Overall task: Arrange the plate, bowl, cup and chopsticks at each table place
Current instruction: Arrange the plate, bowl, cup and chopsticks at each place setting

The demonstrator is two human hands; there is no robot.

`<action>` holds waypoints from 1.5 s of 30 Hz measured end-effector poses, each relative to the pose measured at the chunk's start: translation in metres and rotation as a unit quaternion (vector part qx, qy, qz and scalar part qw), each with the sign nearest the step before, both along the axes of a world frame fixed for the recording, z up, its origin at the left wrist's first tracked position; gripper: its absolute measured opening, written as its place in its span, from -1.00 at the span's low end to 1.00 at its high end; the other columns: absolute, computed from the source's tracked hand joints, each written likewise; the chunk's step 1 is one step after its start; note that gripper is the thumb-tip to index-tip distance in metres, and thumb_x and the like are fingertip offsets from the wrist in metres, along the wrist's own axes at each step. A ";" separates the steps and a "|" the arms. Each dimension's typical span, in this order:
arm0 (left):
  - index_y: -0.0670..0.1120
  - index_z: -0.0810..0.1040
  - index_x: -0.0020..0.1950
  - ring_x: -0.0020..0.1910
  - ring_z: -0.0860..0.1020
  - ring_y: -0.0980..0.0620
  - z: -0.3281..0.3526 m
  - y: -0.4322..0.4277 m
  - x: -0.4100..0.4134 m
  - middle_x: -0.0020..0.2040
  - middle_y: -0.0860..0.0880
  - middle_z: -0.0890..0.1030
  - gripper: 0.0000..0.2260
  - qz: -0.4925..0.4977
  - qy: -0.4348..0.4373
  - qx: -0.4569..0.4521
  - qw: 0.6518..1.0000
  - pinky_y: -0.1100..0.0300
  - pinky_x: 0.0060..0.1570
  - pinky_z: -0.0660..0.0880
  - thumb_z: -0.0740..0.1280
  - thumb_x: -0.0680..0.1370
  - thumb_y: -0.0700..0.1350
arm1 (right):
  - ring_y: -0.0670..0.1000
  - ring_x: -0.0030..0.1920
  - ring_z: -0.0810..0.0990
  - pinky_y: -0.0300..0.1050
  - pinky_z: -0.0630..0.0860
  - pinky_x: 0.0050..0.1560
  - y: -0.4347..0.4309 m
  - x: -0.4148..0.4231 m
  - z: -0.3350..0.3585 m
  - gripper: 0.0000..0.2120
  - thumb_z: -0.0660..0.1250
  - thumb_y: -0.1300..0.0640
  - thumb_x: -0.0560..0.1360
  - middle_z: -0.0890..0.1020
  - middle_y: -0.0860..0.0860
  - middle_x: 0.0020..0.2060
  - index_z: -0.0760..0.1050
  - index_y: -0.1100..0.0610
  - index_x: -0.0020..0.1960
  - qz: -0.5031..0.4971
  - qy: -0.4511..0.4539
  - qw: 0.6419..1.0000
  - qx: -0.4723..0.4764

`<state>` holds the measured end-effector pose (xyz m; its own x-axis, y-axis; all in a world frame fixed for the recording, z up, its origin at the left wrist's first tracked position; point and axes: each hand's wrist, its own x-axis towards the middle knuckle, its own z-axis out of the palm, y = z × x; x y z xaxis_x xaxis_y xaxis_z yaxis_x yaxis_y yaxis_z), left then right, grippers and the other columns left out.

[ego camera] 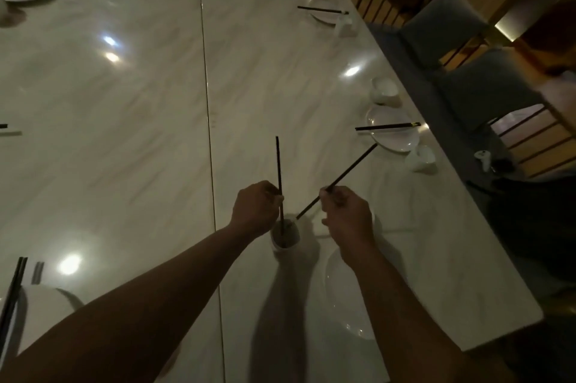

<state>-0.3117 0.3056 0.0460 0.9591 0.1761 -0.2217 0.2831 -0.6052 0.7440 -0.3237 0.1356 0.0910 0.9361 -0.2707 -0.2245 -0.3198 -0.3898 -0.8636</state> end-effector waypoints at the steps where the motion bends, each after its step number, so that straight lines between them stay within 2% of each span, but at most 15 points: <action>1: -0.06 0.60 0.09 -0.03 0.61 -0.03 0.000 0.000 0.000 0.00 -0.04 0.67 -0.80 -0.006 -0.006 0.002 1.000 0.12 -0.01 0.52 0.35 0.54 0.01 | 0.01 -0.21 0.65 0.12 0.66 -0.06 -0.003 0.002 0.011 -0.89 0.39 0.01 0.53 0.67 -0.04 -0.26 0.57 -0.03 -0.17 -0.007 -0.022 1.000 -0.002; 3: -0.07 0.59 0.10 -0.05 0.58 0.00 -0.001 0.000 0.001 0.01 -0.04 0.67 -0.80 -0.012 -0.017 -0.002 1.000 0.15 -0.03 0.49 0.34 0.55 -0.01 | -0.01 -0.23 0.65 0.02 0.67 -0.14 -0.010 0.005 0.035 -0.89 0.36 0.04 0.56 0.67 -0.01 -0.24 0.56 0.01 -0.13 -0.014 -0.066 0.998 0.004; 6: -0.09 0.58 0.12 -0.11 0.55 0.05 0.001 0.000 0.004 0.00 -0.04 0.66 -0.80 0.000 -0.031 -0.027 0.999 0.19 -0.07 0.45 0.33 0.56 -0.03 | -0.05 -0.12 0.70 -0.11 0.66 -0.17 -0.022 0.014 0.063 -0.88 0.30 0.09 0.60 0.69 0.03 -0.12 0.54 0.13 0.04 -0.016 -0.096 0.995 0.021; 10: -0.08 0.56 0.09 -0.15 0.59 0.05 0.015 0.001 0.017 -0.10 0.00 0.65 -0.81 0.039 -0.084 -0.046 0.995 0.19 -0.12 0.47 0.32 0.56 -0.01 | -0.04 -0.15 0.71 -0.07 0.65 -0.15 -0.037 0.036 0.070 -0.87 0.30 0.10 0.60 0.69 0.02 -0.12 0.55 0.12 0.10 0.011 -0.090 0.996 -0.015; 13: -0.07 0.57 0.04 -0.18 0.63 0.05 0.019 0.000 0.035 -0.15 0.01 0.66 -0.81 0.067 -0.096 -0.075 0.990 0.08 -0.08 0.59 0.33 0.54 0.02 | -0.03 -0.17 0.70 0.00 0.67 -0.10 -0.041 0.059 0.047 -0.89 0.34 0.15 0.56 0.68 0.04 -0.13 0.58 0.08 0.08 0.062 -0.041 0.995 -0.068; 15: -0.06 0.59 0.04 -0.19 0.65 0.06 0.015 -0.004 0.047 -0.16 0.01 0.66 -0.79 0.065 -0.074 -0.083 0.992 0.02 -0.07 0.63 0.35 0.51 0.04 | 0.00 -0.19 0.71 0.07 0.66 -0.05 -0.040 0.076 0.026 -0.89 0.38 0.13 0.53 0.69 0.02 -0.18 0.61 0.07 0.05 0.108 -0.011 0.987 -0.116; 17: -0.07 0.61 0.01 -0.21 0.66 0.05 0.007 -0.012 0.058 -0.17 -0.01 0.67 -0.79 0.063 -0.035 -0.074 0.995 0.02 -0.08 0.64 0.37 0.49 0.03 | 0.03 -0.13 0.70 -0.02 0.63 -0.03 -0.038 0.094 0.004 -0.84 0.39 0.10 0.51 0.70 0.03 -0.17 0.62 0.10 0.07 0.159 0.019 0.972 -0.170; 20: -0.07 0.62 -0.14 -0.29 0.67 0.06 -0.009 -0.023 0.071 -0.26 -0.02 0.68 -0.90 0.080 0.030 -0.080 0.993 0.03 -0.11 0.65 0.40 0.47 -0.05 | 0.05 0.01 0.65 -0.23 0.46 -0.07 -0.035 0.117 -0.025 -0.76 0.40 0.07 0.50 0.70 0.05 -0.02 0.62 0.13 0.14 0.242 0.065 0.940 -0.230; 23: -0.05 0.59 -0.30 -0.35 0.68 0.03 -0.029 -0.034 0.084 -0.32 -0.07 0.68 -0.87 0.103 0.096 -0.096 0.985 0.01 -0.16 0.66 0.43 0.45 -0.12 | 0.07 0.08 0.62 -0.22 0.44 -0.04 -0.032 0.139 -0.057 -0.67 0.44 0.04 0.47 0.65 0.07 0.11 0.59 0.14 0.19 0.302 0.108 0.911 -0.261; 26: -0.15 0.62 -0.22 -0.33 0.69 -0.02 -0.046 -0.046 0.092 -0.26 -0.15 0.68 -0.92 0.121 0.159 -0.098 0.975 -0.01 -0.21 0.67 0.48 0.43 -0.16 | 0.09 0.03 0.63 -0.18 0.49 -0.09 -0.031 0.157 -0.085 -0.70 0.46 0.05 0.46 0.66 0.11 0.03 0.61 0.20 0.10 0.369 0.142 0.875 -0.280; 29: -0.18 0.65 -0.11 -0.23 0.69 -0.04 -0.063 -0.055 0.096 -0.17 -0.13 0.69 -0.84 0.128 0.175 -0.055 0.975 0.02 -0.15 0.66 0.50 0.42 -0.11 | 0.09 -0.05 0.64 -0.20 0.43 -0.19 -0.031 0.168 -0.107 -0.71 0.49 0.00 0.43 0.65 0.09 -0.11 0.60 0.20 0.00 0.416 0.164 0.845 -0.295; 34: -0.19 0.66 -0.08 -0.18 0.64 -0.03 -0.074 -0.067 0.099 -0.15 -0.11 0.67 -0.79 0.140 0.190 0.044 0.971 0.07 -0.10 0.64 0.46 0.45 -0.04 | 0.04 -0.27 0.53 -0.26 0.27 -0.42 -0.032 0.175 -0.123 -0.68 0.50 -0.07 0.40 0.46 -0.01 -0.37 0.46 0.13 -0.25 0.446 0.140 0.825 -0.318; 38: -0.18 0.68 -0.11 -0.21 0.64 -0.03 -0.080 -0.075 0.097 -0.18 -0.11 0.68 -0.76 0.159 0.175 0.094 0.967 0.08 -0.12 0.64 0.46 0.43 0.00 | 0.07 -0.26 0.54 -0.20 0.39 -0.31 -0.035 0.174 -0.126 -0.69 0.50 -0.04 0.40 0.50 0.02 -0.30 0.43 0.10 -0.25 0.452 0.115 0.821 -0.330; 41: -0.16 0.69 -0.12 -0.24 0.63 -0.01 -0.080 -0.080 0.093 -0.19 -0.11 0.68 -0.79 0.160 0.169 0.113 0.966 0.11 -0.14 0.63 0.45 0.45 -0.02 | 0.08 -0.25 0.57 -0.18 0.40 -0.31 -0.038 0.173 -0.128 -0.69 0.50 -0.07 0.39 0.54 0.03 -0.29 0.46 0.11 -0.24 0.460 0.094 0.818 -0.331; 45: -0.15 0.67 -0.03 -0.11 0.63 -0.04 -0.067 -0.082 0.080 -0.10 -0.10 0.68 -0.74 0.161 0.139 0.133 0.968 0.07 -0.03 0.61 0.41 0.48 0.04 | 0.08 -0.24 0.60 -0.18 0.41 -0.28 -0.041 0.174 -0.126 -0.64 0.47 -0.14 0.41 0.53 0.03 -0.34 0.48 0.13 -0.27 0.477 0.093 0.818 -0.310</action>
<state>-0.2319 0.2236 -0.0207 0.7548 0.5420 -0.3696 0.6558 -0.6126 0.4412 -0.1499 0.0941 -0.0350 0.7531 0.4459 -0.4838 0.2803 -0.8827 -0.3772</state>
